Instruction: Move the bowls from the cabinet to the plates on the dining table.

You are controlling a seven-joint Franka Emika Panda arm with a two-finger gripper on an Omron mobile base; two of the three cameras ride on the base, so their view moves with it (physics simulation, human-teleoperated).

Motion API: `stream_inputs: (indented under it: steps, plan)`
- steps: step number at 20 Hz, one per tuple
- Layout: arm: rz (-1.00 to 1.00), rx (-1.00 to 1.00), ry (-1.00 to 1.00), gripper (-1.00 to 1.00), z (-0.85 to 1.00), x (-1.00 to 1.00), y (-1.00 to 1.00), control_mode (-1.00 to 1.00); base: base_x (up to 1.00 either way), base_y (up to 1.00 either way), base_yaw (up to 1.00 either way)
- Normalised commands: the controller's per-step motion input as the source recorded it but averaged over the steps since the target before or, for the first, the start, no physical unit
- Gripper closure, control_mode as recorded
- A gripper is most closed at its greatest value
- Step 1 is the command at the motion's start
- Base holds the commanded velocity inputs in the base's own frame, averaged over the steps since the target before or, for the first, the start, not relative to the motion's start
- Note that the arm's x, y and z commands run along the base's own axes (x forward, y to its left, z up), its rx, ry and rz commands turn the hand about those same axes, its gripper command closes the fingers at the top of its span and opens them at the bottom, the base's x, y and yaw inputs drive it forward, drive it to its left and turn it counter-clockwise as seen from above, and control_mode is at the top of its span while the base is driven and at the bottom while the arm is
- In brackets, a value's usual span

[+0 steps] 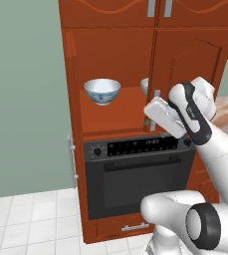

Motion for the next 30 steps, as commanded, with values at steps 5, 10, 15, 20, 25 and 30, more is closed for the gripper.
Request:
stream_inputs:
  steps: [5, 10, 15, 20, 25, 30]
  plan:
    - [0.10, -0.26, -0.10, -1.00, -0.22, -0.31, -0.32, -1.00, 0.00, 0.00, 0.00]
    - [0.16, -0.08, -0.37, -1.00, -0.01, 0.03, -0.03, -1.00, 0.00, 0.00, 0.00]
    - [0.15, 0.00, -0.44, -1.00, 0.07, 0.16, -0.08, -1.00, 0.00, 0.00, 0.00]
    - [0.13, -0.01, -0.39, -1.00, 0.00, 0.20, -0.08, -1.00, 0.00, 0.00, 0.00]
    - [0.06, -0.06, -0.37, -1.00, 0.00, 0.19, -0.12, -1.00, 0.00, 0.00, 0.00]
    - [0.01, -0.06, -0.32, -1.00, 0.00, 0.32, -0.10, -1.00, 0.00, 0.00, 0.00]
